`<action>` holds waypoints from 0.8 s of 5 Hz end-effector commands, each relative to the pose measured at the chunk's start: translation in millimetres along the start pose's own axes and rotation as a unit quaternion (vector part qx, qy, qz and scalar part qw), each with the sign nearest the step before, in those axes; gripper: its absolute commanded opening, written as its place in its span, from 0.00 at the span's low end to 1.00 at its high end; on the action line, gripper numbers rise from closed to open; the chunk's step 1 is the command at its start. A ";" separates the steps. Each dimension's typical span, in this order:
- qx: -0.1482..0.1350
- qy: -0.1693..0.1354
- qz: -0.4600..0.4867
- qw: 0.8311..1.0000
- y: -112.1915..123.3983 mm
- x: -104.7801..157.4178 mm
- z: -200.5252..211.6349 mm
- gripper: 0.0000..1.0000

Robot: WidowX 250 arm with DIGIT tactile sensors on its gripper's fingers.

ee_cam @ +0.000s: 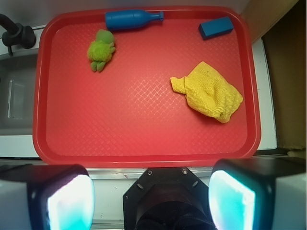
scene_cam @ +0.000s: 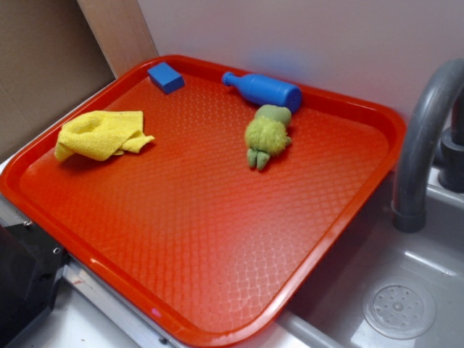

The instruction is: Grab the yellow cloth.

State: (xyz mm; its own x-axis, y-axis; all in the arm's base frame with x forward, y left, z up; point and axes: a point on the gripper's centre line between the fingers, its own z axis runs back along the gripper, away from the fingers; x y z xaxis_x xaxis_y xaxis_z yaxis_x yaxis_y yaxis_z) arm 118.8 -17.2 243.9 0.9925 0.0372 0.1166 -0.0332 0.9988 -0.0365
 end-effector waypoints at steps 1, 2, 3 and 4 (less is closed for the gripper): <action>0.000 0.000 0.000 1.000 0.0 0.0 0.0 1.00; 0.018 0.000 -0.017 1.000 40.3 39.3 -43.2 1.00; 0.028 0.002 -0.069 0.997 68.8 62.7 -73.0 1.00; 0.019 0.000 -0.163 0.986 98.1 73.8 -123.3 1.00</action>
State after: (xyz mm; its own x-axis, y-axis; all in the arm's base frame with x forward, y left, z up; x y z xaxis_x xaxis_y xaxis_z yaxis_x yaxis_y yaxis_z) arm 199.4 80.0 116.4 0.9507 -0.2944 0.0979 0.2937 0.9557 0.0213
